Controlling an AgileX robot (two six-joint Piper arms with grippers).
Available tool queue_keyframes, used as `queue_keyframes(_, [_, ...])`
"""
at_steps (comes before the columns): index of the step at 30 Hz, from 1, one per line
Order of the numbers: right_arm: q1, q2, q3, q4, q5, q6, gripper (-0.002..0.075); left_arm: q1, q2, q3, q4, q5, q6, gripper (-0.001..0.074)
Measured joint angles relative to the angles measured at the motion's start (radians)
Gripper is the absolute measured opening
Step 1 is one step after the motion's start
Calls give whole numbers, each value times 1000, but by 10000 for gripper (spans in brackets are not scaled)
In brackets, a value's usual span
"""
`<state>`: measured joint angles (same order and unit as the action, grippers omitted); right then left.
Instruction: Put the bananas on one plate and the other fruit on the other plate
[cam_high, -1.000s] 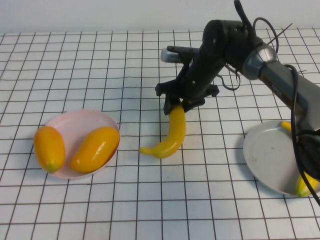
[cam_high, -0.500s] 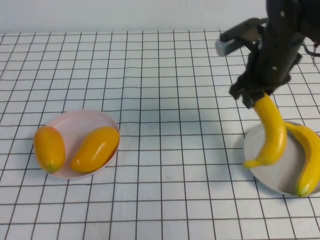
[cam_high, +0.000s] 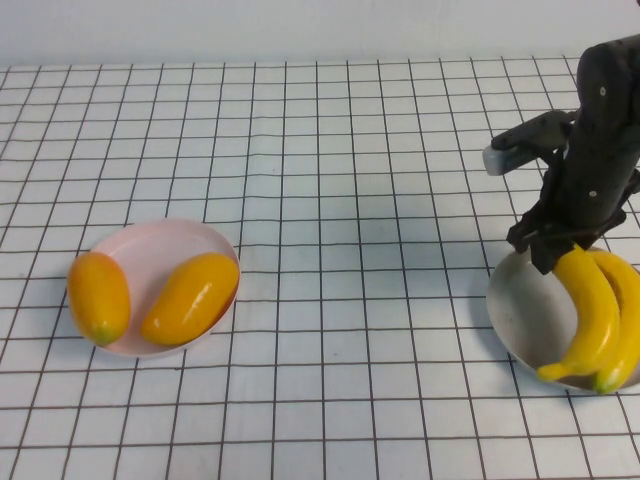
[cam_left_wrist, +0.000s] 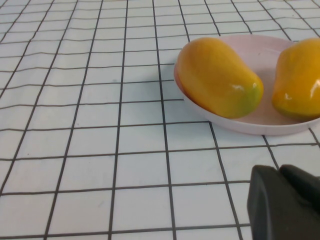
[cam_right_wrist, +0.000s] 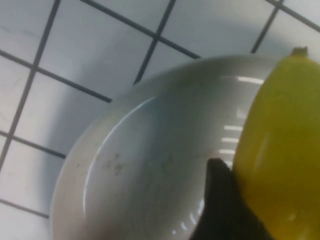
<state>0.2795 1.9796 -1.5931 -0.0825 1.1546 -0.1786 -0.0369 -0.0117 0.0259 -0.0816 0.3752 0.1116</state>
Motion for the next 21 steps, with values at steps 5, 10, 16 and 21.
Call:
queue_keyframes(5, [0, 40, 0, 7, -19, -2, 467, 0, 0, 0, 0, 0, 0, -4])
queue_keyframes(10, [0, 18, -4, 9, 9, 47, 416, 0, 0, 0, 0, 0, 0, -4])
queue_keyframes(16, [0, -219, 112, 102, -107, 67, 78, 0, 0, 0, 0, 0, 0, -4])
queue_keyframes(21, [0, -540, 349, 169, -350, 67, -1, 0, 0, 0, 0, 0, 0, -4])
